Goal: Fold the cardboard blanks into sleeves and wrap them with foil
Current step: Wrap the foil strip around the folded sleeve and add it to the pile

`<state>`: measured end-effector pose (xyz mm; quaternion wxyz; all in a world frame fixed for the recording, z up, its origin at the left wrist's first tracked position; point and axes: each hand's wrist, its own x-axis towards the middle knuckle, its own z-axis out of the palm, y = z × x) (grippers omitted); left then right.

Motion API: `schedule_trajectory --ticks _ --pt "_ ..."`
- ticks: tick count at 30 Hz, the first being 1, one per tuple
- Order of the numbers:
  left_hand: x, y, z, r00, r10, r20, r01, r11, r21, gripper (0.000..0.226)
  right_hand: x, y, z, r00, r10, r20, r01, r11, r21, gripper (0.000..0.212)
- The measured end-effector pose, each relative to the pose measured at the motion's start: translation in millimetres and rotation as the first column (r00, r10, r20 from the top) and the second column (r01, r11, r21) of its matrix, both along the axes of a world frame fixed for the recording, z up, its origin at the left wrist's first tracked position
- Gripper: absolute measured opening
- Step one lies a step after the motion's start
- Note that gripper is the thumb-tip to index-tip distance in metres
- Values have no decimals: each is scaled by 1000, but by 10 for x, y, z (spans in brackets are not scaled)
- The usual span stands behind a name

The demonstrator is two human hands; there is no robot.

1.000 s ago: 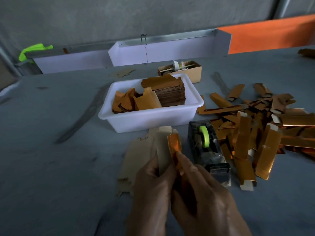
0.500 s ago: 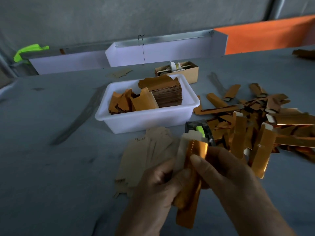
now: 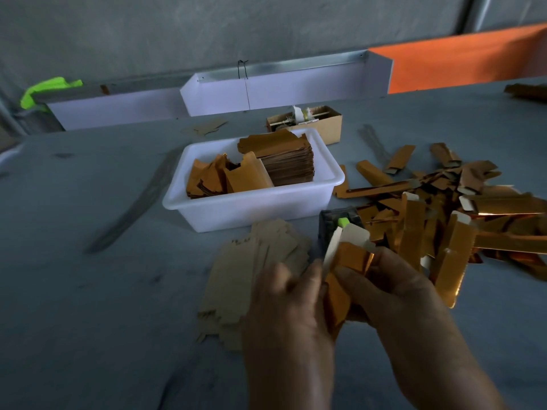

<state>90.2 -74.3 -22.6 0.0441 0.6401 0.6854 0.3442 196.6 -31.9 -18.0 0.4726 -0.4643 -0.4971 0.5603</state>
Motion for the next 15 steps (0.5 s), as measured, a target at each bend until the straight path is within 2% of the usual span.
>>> schedule_trajectory --ticks 2,3,4,5,6,9,11,12,15 --pt "129 -25 22 963 70 -261 -82 996 -35 57 2 3 5 1000 2 -13 -2 1000 -20 5" --pt "165 -13 32 935 105 -339 -127 991 -42 48 -3 3 5 1000 3 -3 -3 1000 -18 4" --pt "194 9 35 924 96 -371 -136 987 -85 40 -4 0 -3 1000 -1 9 1 1000 -13 5" --pt "215 17 45 919 60 -390 -136 976 -170 41 -4 -6 -18 1000 -4 16 4 1000 -12 7" --pt "239 19 54 925 -7 -380 -114 948 -296 45 -2 -13 -26 1000 -2 20 2 1000 -17 11" --pt "307 17 63 922 -31 -387 -123 922 -368 47 -2 -30 -24 997 7 78 -6 1000 -17 31" --pt "325 -37 57 931 -53 -362 -78 938 -338 45 17 -22 -23 988 -24 151 24 1000 6 35" --pt "318 -73 78 938 -33 -346 -63 963 -264 40 31 -7 -24 985 -40 168 39 999 10 30" --pt "217 -44 51 994 -26 -108 2 977 -213 42 69 13 4 986 -35 161 36 999 -7 21"
